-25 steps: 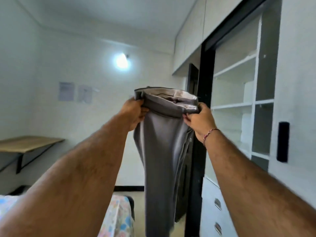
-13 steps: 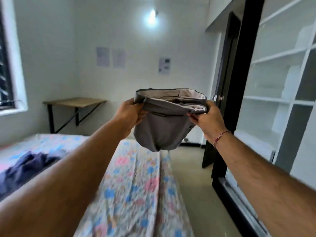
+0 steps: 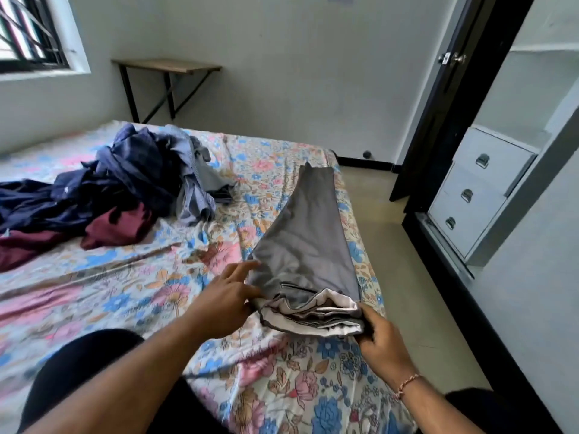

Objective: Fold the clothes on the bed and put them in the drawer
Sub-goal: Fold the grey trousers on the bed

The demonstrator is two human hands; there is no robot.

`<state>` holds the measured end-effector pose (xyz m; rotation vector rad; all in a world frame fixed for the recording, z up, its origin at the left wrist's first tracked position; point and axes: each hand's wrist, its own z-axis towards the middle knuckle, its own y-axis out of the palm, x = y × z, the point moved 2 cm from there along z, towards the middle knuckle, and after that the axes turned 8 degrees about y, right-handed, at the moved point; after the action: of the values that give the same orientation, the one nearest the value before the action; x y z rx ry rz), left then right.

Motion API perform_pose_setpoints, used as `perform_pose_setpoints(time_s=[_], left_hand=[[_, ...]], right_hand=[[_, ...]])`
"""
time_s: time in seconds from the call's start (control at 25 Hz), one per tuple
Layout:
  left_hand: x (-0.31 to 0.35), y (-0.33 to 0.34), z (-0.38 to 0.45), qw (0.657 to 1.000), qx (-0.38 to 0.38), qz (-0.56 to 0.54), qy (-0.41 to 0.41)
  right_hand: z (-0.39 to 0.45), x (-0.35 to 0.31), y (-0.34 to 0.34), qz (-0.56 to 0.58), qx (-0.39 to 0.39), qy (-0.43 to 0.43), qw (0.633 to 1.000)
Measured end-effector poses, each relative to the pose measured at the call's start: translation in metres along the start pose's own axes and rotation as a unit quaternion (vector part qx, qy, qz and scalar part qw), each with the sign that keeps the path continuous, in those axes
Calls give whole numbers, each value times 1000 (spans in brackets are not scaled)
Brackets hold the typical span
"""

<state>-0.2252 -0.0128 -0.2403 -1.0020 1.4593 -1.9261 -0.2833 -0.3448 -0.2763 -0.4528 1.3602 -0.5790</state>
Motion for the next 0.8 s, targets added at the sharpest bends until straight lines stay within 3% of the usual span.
perform_pose_setpoints(time_s=[0.12, 0.24, 0.36, 0.48, 0.64, 0.72, 0.8], left_hand=[[4, -2, 6, 997, -61, -15, 51], [1, 28, 10, 981, -170, 59, 69], [5, 40, 17, 986, -154, -3, 71], [8, 28, 17, 984, -156, -56, 59], [27, 1, -5, 975, -187, -84, 84], [28, -9, -21, 970, -191, -144, 33], [32, -19, -28, 960, -149, -236, 3]], right_hand=[[11, 11, -10, -96, -18, -19, 995], [28, 30, -7, -279, -76, -67, 955], [31, 30, 0, -343, -100, -107, 928], [26, 19, -4, -351, -82, -122, 925], [1, 0, -19, -264, -239, -17, 934], [-17, -5, -35, -212, -264, -6, 941], [-29, -13, -47, -118, -286, 36, 950]])
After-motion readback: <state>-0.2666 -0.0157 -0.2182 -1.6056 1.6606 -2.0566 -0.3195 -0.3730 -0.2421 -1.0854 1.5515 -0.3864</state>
